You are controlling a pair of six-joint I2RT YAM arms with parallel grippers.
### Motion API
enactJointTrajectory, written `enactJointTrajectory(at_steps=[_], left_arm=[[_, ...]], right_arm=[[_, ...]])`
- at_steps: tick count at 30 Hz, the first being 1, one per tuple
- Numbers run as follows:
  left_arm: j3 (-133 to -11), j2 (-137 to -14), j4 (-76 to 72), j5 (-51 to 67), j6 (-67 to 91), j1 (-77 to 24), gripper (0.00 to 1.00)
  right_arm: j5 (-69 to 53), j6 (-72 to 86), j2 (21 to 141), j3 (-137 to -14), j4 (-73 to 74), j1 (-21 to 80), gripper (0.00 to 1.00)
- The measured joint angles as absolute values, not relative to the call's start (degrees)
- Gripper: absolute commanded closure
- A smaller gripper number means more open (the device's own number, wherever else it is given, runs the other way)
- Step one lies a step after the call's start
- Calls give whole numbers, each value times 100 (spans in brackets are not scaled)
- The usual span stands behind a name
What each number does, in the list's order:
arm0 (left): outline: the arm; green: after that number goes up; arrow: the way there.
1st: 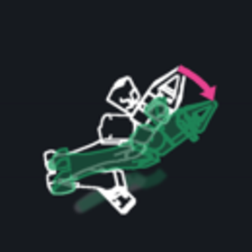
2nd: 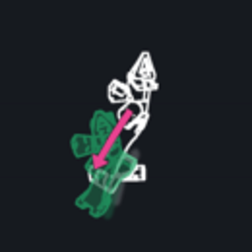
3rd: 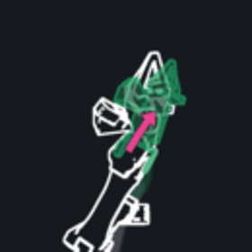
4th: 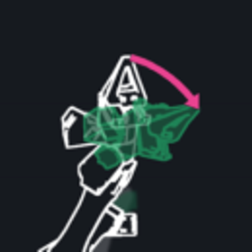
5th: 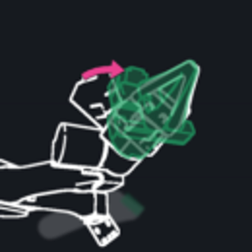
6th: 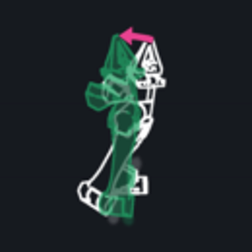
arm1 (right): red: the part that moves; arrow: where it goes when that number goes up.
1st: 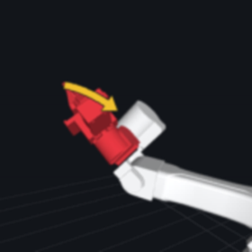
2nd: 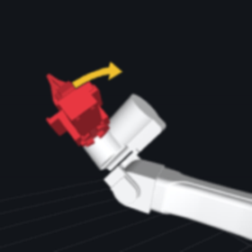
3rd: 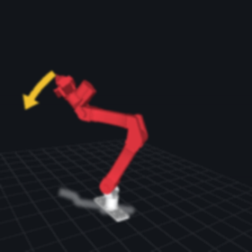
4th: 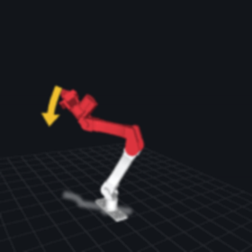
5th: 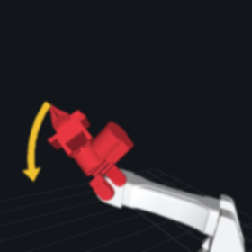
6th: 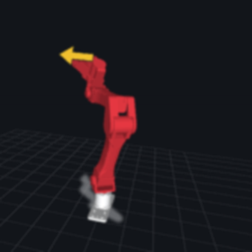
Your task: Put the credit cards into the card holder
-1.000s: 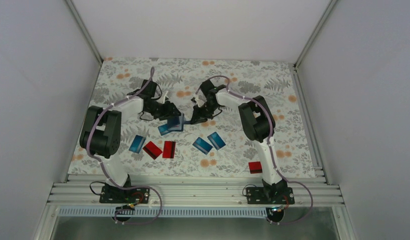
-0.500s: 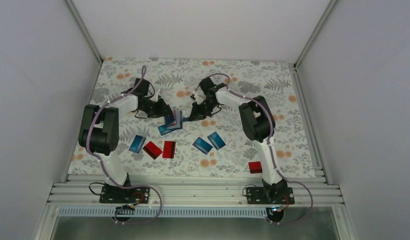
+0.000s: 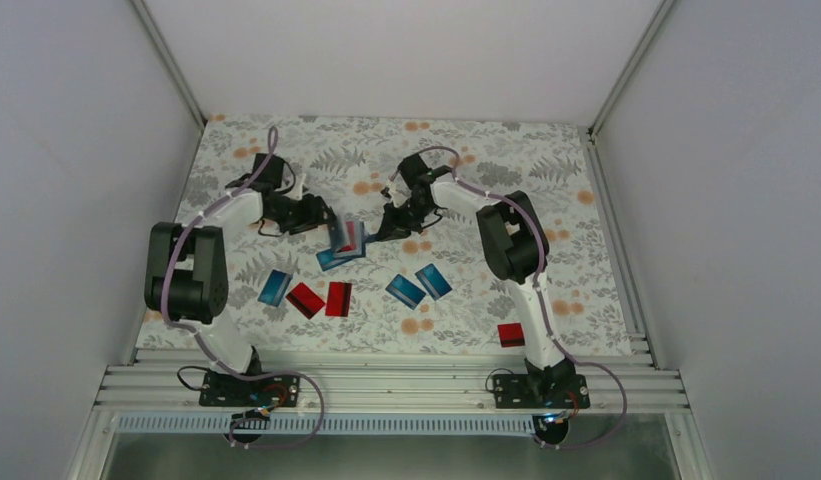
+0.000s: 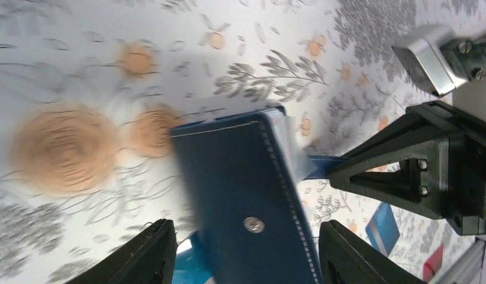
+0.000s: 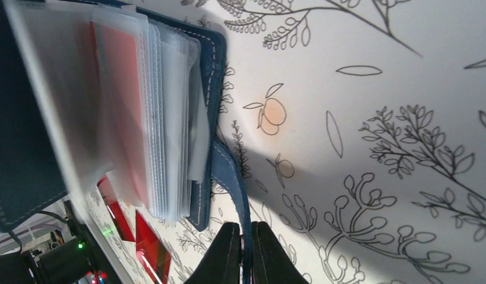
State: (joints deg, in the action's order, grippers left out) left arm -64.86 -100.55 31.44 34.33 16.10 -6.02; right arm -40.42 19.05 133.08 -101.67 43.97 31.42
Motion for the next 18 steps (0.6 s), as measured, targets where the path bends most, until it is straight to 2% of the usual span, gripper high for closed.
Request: enactJointTrajectory(at_steps=[5,7,9,11,18], left_arm=[[-6285,-9627,3146,2910,1745,-370,41],[-6176,-9531,3098,2744,1815,-331,48],[-6049,-9537,3046,2657,1855,-294,61],[-5940,-9629,3002,2613,1844,-266,67],[-5872,-10088,2790,2733,1765,-246,68]], right_arm=[[-4036,1944,13371,-10171,4397,3142,96],[-4036,1951,13371,-10175,4394,3142,96],[-4036,1962,13371,-10184,4397,3142,96],[-4036,1988,13375,-10210,4394,3142,96],[-4038,2001,13378,-10254,4394,3142,96]])
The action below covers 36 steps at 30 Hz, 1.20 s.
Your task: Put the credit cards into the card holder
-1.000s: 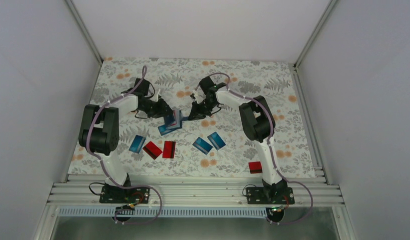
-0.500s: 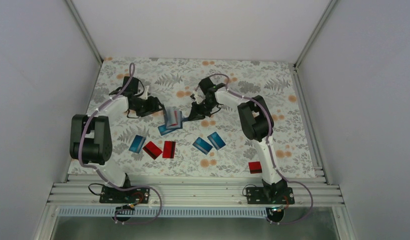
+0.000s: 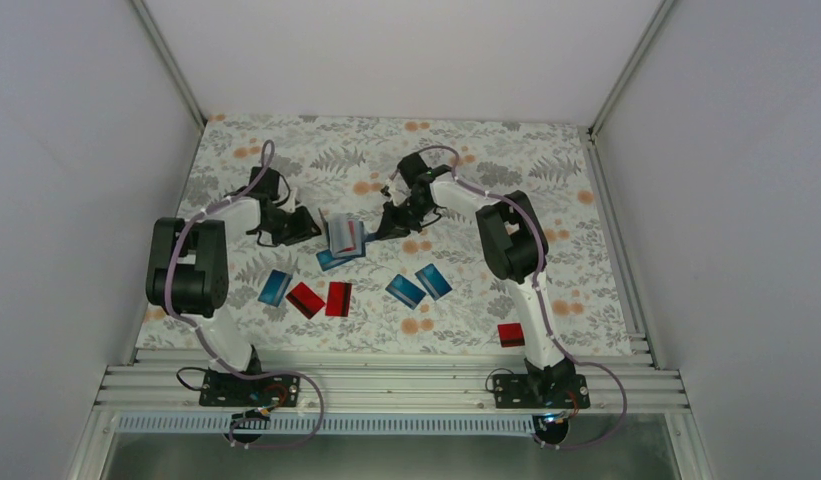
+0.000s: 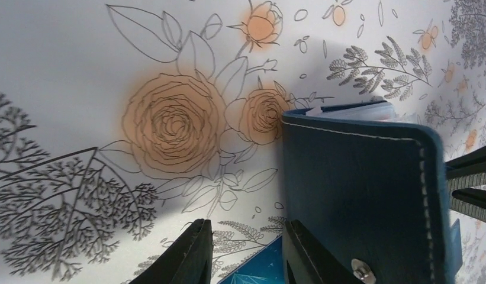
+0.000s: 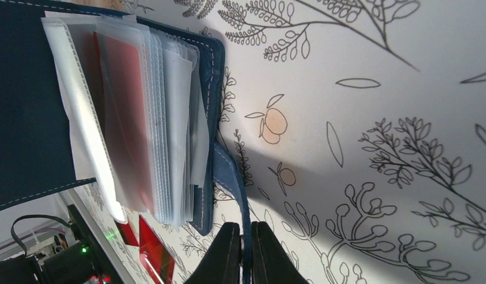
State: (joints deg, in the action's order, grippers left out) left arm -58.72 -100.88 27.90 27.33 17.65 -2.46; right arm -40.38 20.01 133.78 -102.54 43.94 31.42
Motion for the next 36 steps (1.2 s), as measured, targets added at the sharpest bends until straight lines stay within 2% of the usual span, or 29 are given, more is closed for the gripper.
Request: enactJointTrajectory(at_steps=[14,22,36], left_arm=[[-6254,-10473,2799,2893,1367,-939,66],[-6794,-10829,2993,2635,1212,-1275,62],[-7216,-11061,3334,1970,838,-1634,62]], right_arm=[[-4042,2032,13434,-10676,4460,3162,96],[-4040,2032,13434,-10726,4541,3192,96],[-4049,2040,13496,-11218,4794,3319,95]])
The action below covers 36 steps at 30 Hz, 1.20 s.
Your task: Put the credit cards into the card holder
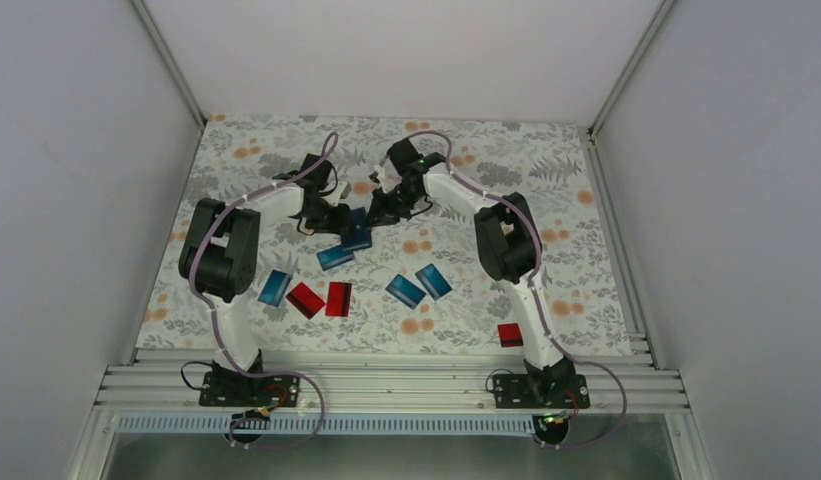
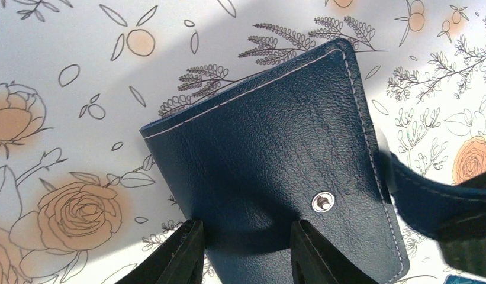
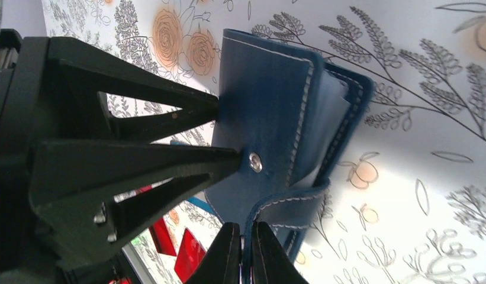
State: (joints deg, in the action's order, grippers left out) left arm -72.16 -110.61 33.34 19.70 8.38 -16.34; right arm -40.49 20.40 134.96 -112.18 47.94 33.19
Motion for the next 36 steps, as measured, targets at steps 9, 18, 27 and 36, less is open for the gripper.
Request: enactJointTrajectory(at_steps=[9,18,27,36], left_arm=[[-7271,-11102,3350,1852,816,-1712,62],[-7251,-11096,3319,1914,816,-1702,62],[-7089,-11028,3127,2112,838,-1610,62],[-6908,-10930,3092,2482,878,-1452,63]], right_arm=[[-4254,2180,13944,-11511,4755,3437,82],[-4565,2340,14055,-11544,4493,3439,63],[-4694,2477,14064,-11544,4390,3382,63],[-4619,2593,14077,-11528,4060,3312,68]])
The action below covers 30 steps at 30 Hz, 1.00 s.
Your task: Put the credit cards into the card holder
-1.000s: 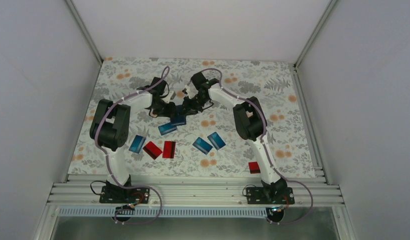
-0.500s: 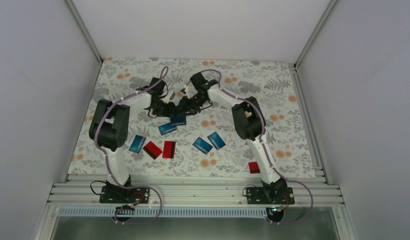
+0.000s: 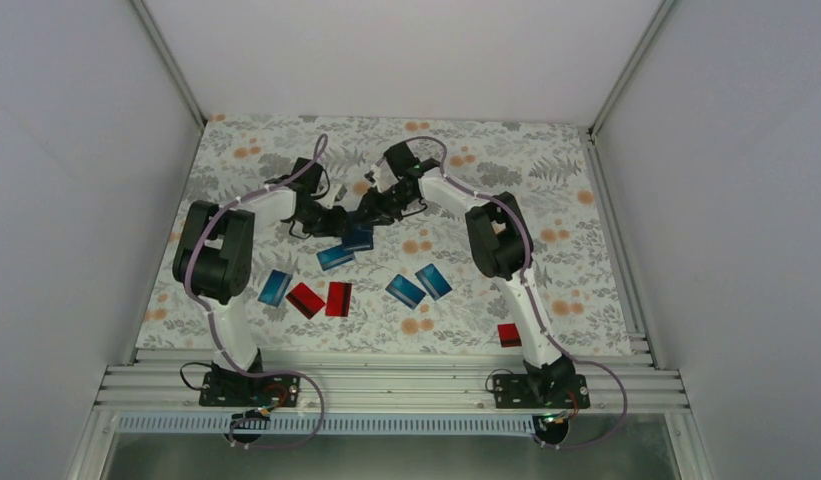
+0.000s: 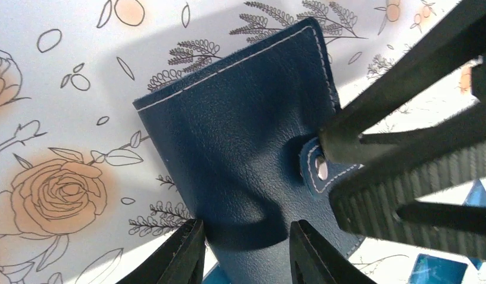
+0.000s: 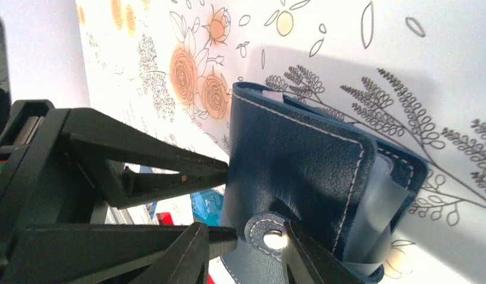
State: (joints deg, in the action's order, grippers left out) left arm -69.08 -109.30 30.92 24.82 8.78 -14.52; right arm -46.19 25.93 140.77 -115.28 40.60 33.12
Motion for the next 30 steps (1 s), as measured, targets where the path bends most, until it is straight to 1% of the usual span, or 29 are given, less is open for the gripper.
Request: enactJointTrajectory(at_steps=[5,17,19,22,23,24,30], left_arm=[[-6860,-10899,3096,2676,878,-1411,63],[-6853,-10901,3098,2867,991,-1378,63],[-6853,-10901,3089,2958,1044,-1339,63],[-6825,-10901,3028,3175,1153,-1253,63],[-6803,-10901,2993,3242,1184,-1223,63],[-6785,-10901,2974,3301,1212,-1203,64],[-6748,-10947,2877,3459,1291,-1127,66]], right_arm=[[-4611,2665,14084,-11463,3881,3304,71],[-4696,2703,14097,-11284,3568,3288,76],[-4716,2709,14088,-11229,3489,3286,78],[-4720,2722,14049,-11098,3345,3286,88],[-4709,2753,14025,-11021,3280,3286,94],[-4713,2755,14003,-10945,3223,3286,96],[-4685,2786,13839,-10532,2856,3301,96]])
